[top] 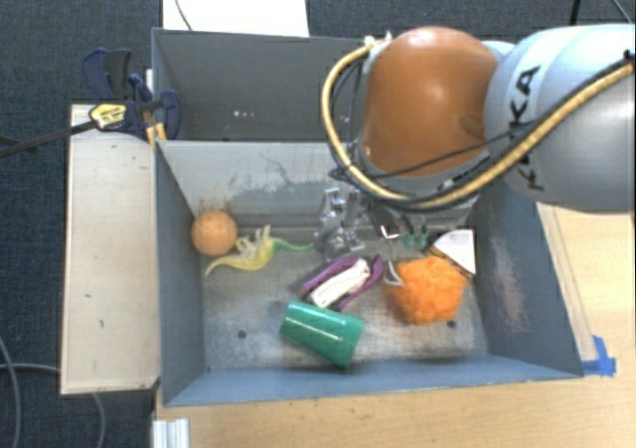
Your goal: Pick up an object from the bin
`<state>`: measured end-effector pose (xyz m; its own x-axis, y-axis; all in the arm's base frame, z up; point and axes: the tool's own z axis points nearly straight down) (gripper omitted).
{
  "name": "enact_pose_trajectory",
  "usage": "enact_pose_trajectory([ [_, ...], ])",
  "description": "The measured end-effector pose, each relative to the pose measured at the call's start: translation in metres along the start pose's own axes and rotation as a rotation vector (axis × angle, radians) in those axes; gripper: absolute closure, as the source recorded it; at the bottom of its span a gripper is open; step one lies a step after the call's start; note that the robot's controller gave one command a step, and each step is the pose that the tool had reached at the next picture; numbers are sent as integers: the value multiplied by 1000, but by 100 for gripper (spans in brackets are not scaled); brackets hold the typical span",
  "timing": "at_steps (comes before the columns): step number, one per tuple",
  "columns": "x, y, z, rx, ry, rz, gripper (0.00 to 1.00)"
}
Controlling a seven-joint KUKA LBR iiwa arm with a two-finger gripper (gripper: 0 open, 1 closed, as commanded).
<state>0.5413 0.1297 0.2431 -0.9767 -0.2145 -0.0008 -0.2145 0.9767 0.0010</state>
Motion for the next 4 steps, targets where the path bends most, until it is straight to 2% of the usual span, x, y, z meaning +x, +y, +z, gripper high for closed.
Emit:
enact_pose_trajectory([
  [1, -26, 20, -21, 0, -19, 45, 100],
  [2, -10, 50, 82, 0, -2, -2, 100],
  [3, -10, 50, 82, 0, -2, 4, 0],
  [4, -10, 50, 82, 0, -2, 1, 0],
])
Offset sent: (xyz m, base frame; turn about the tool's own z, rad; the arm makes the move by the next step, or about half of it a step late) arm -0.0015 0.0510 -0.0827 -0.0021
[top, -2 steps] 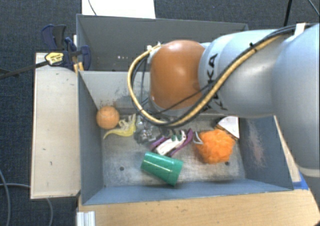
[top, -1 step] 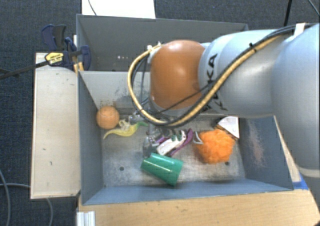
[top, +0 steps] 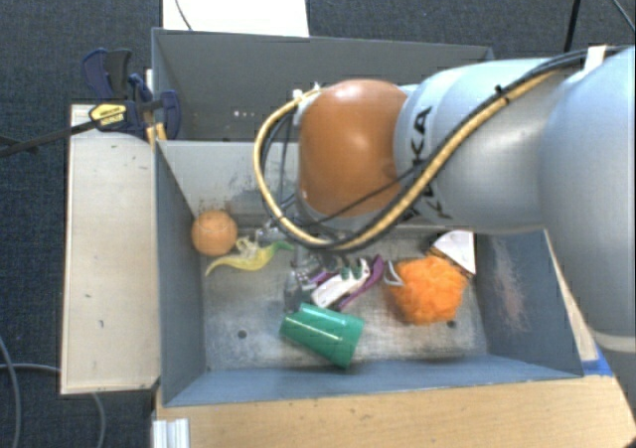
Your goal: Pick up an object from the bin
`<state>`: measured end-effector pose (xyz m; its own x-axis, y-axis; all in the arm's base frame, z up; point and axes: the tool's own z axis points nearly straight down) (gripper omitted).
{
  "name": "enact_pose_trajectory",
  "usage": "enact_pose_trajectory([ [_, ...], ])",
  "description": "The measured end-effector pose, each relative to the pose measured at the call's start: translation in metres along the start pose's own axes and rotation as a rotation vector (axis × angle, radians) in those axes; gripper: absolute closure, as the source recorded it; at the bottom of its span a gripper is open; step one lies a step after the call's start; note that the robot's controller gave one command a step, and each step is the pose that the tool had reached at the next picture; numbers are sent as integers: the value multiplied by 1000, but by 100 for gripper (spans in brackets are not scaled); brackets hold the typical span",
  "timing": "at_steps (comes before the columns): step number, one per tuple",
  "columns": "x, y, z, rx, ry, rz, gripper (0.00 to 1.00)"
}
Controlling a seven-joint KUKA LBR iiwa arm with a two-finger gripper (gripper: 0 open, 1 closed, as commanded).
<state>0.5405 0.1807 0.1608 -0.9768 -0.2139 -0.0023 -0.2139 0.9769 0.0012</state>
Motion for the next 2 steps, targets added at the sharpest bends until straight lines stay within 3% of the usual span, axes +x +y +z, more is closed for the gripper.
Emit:
enact_pose_trajectory([
  [1, -23, 13, 38, 0, -8, 7, 0],
  [2, -40, 4, 72, 0, -2, 180, 100],
])
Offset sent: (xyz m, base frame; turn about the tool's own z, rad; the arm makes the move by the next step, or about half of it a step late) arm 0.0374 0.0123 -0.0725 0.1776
